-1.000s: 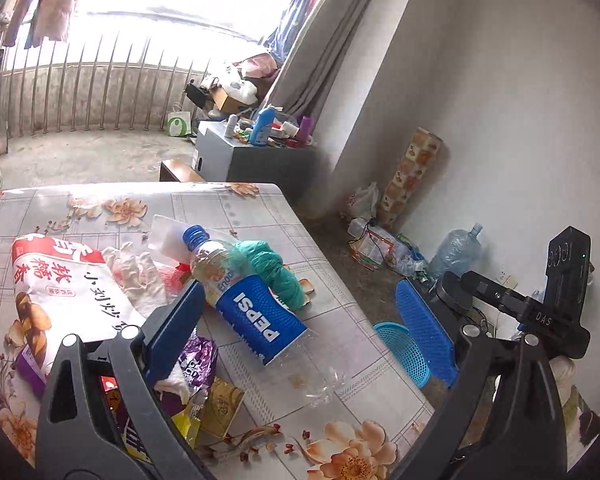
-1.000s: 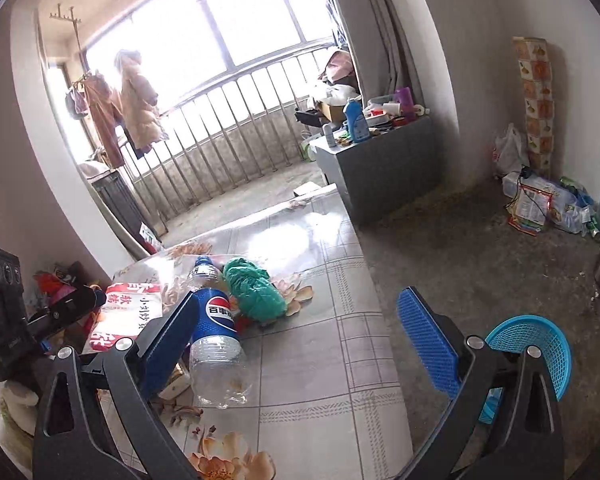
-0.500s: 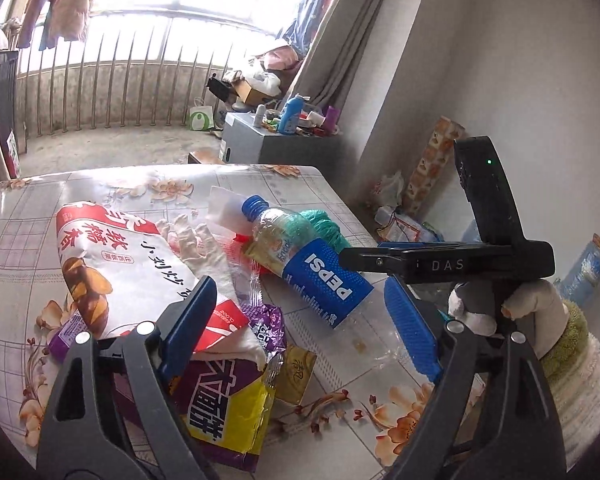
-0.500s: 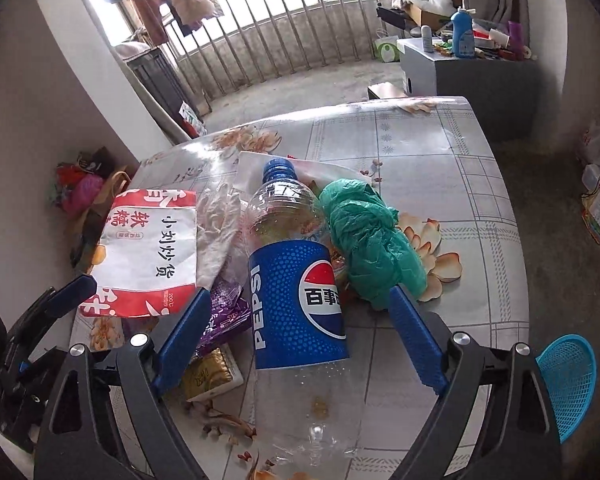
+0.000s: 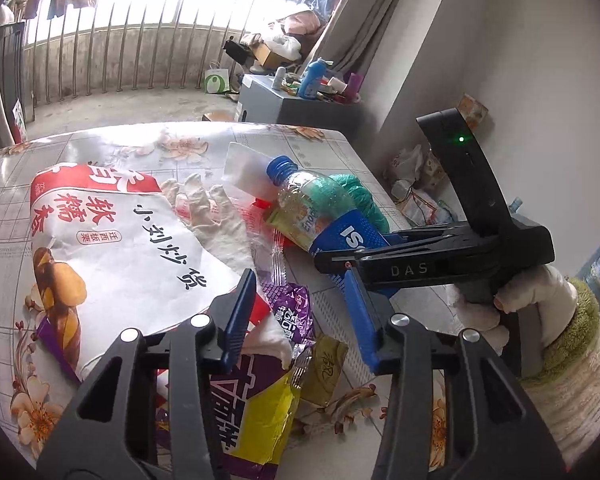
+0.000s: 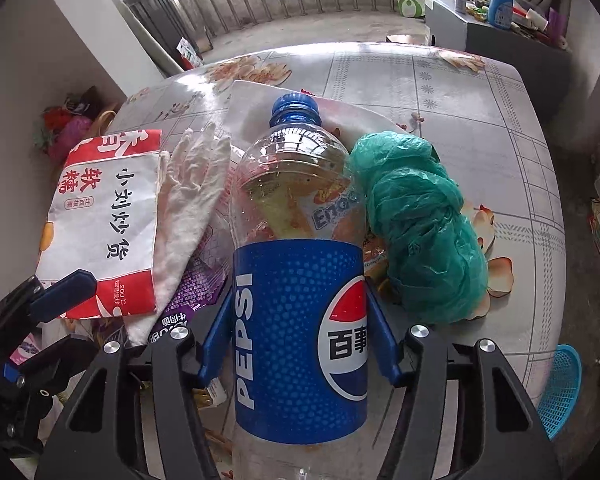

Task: Collect trash
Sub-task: 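Grasp the Pepsi bottle around its label with the right tool, then grasp the green plastic bag with the left tool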

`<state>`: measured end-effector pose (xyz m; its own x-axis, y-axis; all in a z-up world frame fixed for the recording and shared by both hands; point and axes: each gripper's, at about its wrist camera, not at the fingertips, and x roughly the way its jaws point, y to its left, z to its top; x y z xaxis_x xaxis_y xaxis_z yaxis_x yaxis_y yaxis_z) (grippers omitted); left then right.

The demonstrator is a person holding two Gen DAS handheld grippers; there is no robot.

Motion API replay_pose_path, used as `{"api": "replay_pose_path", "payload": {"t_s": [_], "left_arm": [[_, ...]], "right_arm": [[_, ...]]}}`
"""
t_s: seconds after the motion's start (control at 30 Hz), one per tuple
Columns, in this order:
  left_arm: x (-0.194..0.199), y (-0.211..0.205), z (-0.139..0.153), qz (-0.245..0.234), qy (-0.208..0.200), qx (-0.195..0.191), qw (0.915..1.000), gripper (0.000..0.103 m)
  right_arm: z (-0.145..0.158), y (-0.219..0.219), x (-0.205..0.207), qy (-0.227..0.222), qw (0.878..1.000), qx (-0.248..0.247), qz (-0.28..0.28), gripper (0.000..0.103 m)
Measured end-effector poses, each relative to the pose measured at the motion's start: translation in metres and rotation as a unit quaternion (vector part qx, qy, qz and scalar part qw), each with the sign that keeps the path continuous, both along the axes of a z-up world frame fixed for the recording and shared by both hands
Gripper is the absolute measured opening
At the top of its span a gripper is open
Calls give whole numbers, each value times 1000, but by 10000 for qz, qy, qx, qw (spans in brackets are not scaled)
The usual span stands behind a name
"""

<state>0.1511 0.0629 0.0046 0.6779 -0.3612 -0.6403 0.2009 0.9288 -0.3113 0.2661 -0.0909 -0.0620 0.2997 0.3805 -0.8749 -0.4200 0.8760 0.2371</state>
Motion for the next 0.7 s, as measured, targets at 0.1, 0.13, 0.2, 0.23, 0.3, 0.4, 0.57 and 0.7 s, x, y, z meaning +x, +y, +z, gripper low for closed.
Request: {"api": "replay_pose_path", "payload": {"t_s": [0.1, 0.13, 0.2, 0.23, 0.3, 0.4, 0.57, 0.7], "left_arm": [[-2, 1, 3, 16, -17, -25, 10000, 39], [-3, 1, 6, 20, -54, -35, 10000, 38], [-5, 0, 12, 7, -125, -71, 9999, 38], [-6, -2, 15, -13, -156, -110, 9998, 38], [-5, -7, 20, -86, -166, -229, 9996, 38], [4, -17, 21, -177, -64, -424, 9989, 38], [33, -36, 9, -253, 376, -784, 9959, 38], [56, -43, -3, -208, 755, -1080, 9911, 46]], "right_arm": [[9, -8, -11, -126, 9997, 209, -100, 58], [13, -13, -15, -171, 9993, 302, -137, 58], [23, -25, -26, -293, 9982, 452, -262, 58], [29, -32, -30, -359, 9974, 521, -344, 58], [41, -50, -38, -492, 9951, 659, -551, 58], [55, -81, -43, -685, 9904, 783, -911, 58], [48, -125, -22, -522, 9843, 929, -1407, 58], [22, -136, 5, 28, 9833, 1041, -1491, 58]]}}
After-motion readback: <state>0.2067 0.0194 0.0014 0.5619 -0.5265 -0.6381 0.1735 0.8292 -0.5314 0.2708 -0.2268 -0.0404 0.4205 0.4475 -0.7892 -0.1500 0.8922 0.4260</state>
